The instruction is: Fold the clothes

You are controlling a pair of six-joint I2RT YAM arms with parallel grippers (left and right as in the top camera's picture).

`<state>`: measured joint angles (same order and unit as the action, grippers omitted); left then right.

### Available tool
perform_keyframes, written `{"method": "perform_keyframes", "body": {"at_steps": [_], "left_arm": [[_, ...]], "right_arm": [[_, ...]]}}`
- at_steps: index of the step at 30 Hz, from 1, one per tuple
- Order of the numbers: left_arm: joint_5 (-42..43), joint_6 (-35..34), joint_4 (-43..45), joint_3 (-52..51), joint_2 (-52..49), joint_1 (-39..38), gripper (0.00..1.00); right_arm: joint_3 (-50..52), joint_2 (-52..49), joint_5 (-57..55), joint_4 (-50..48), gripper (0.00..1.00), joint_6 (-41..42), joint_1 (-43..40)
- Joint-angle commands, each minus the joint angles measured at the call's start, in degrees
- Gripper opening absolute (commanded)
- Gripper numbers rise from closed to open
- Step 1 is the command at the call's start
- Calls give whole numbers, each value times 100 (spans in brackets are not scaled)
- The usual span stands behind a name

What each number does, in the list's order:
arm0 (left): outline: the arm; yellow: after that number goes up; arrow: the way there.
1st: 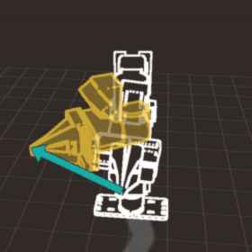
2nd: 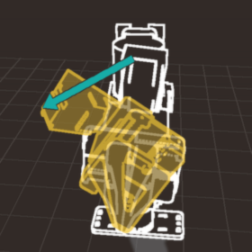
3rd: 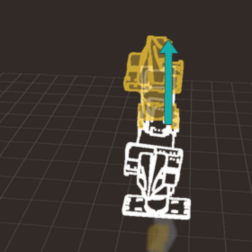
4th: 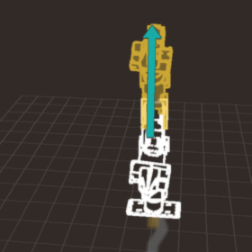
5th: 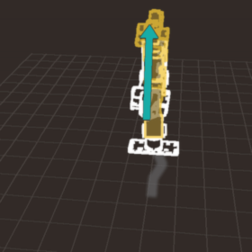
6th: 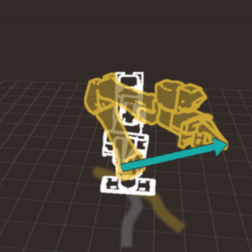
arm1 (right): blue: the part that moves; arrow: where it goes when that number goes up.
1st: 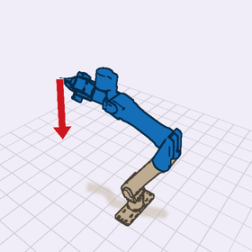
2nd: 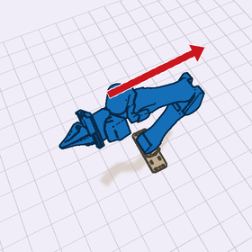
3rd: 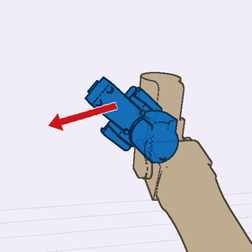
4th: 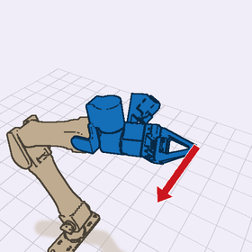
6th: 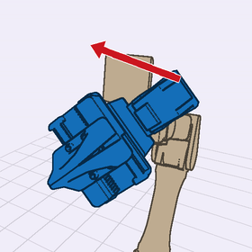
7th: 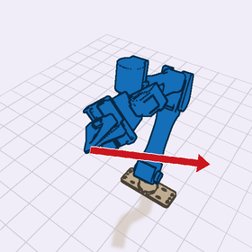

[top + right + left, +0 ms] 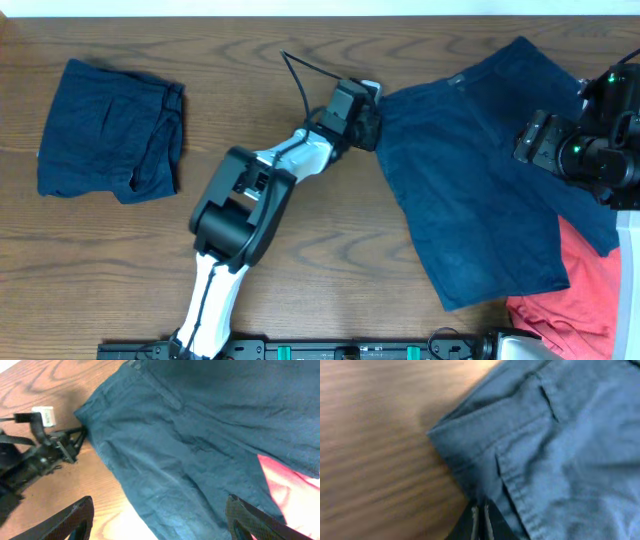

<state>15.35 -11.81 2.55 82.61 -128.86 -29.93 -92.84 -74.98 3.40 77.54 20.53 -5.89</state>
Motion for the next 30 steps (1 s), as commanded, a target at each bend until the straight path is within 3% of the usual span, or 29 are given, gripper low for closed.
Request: {"method": "perform_keyframes", "body": {"at_steps": [1, 6, 9, 15, 16, 18, 19, 21, 22, 23, 25, 30], "left_arm": [[-597, -15, -835, -249, 9, 684, 6], [-601, 15, -2186, -249, 841, 1563, 6], [-553, 15, -2924, -249, 1449, 1980, 6], [-560, 455, -3856, -249, 2511, 2243, 8], [-560, 525, -3958, -249, 2643, 2243, 16], [-555, 584, -4116, -249, 2889, 2240, 42], [-542, 577, -4162, -249, 2977, 2236, 48], [-505, 581, -4260, -249, 3095, 2184, 42], [-483, 581, -4295, -249, 3104, 2153, 30], [-422, 584, -4330, -251, 3099, 2118, 25], [-125, 649, -4330, -289, 3029, 2004, 23], [111, 1357, -3904, -540, 2662, 1517, 24]], "right_arm": [[-13, 9, -66, 13, 82, -142, -68], [-13, 9, -304, 2, 82, -170, -70], [-13, 0, -361, -4, 88, -173, -70], [85, -369, -673, -37, 89, -72, -72], [125, -470, -708, -42, 87, -26, -87], [234, -723, -752, -114, 80, 61, -136], [308, -872, -750, -203, 77, 70, -188], [463, -1200, -748, -509, 63, 85, -319], [507, -1355, -748, -656, 56, 136, -387], [538, -1517, -748, -820, 51, 164, -455], [542, -1899, -732, -1147, 39, 225, -610], [542, -2518, -282, -1770, 27, 184, -920]]}}
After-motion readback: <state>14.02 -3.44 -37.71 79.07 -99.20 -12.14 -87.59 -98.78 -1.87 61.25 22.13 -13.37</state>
